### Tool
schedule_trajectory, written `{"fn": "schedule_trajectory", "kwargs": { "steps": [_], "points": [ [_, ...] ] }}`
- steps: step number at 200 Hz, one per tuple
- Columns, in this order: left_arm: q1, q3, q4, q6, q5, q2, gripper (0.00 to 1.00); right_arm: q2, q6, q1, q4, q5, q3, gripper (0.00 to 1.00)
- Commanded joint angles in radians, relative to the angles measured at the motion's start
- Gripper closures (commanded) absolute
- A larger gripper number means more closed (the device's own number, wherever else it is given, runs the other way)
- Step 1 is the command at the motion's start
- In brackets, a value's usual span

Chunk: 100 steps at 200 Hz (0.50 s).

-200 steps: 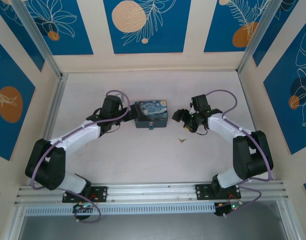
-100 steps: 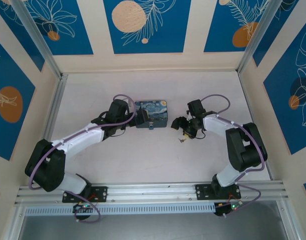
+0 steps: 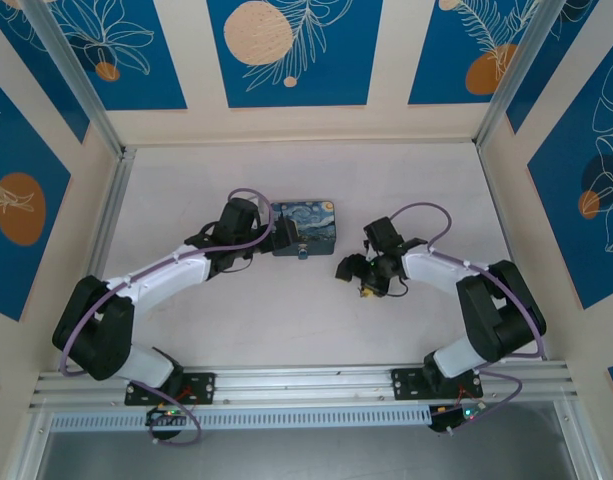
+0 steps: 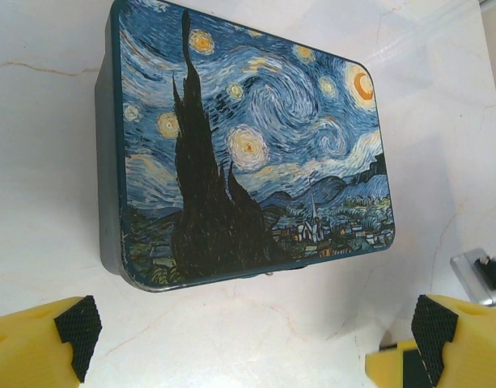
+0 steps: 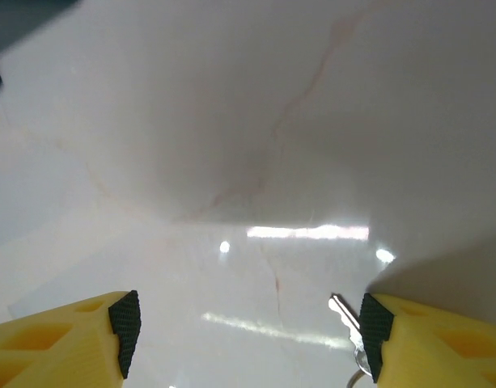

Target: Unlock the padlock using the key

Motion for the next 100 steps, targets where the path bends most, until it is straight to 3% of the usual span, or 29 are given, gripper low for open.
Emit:
{"fn": "schedule_trajectory", "kwargs": {
  "steps": [1,31,66,100],
  "points": [
    [-0.009,0.028,0.006,-0.001,-0.003,0.004,0.0,-0.065,0.044,0.039,-0.073,0.04,-0.011,0.25],
    [-0.009,0.028,0.006,-0.001,0.001,0.004,0.0,-0.132,0.02,0.046,-0.133,0.151,0.014,0.24],
    [-0.009,0.028,-0.006,-0.001,-0.006,0.004,0.0,-0.104,-0.084,0.049,-0.209,0.219,0.072,0.26],
    [-0.01,0.025,-0.007,0.0,-0.008,-0.002,0.0,-0.054,-0.148,0.078,-0.247,0.254,0.094,0.37]
  ]
}}
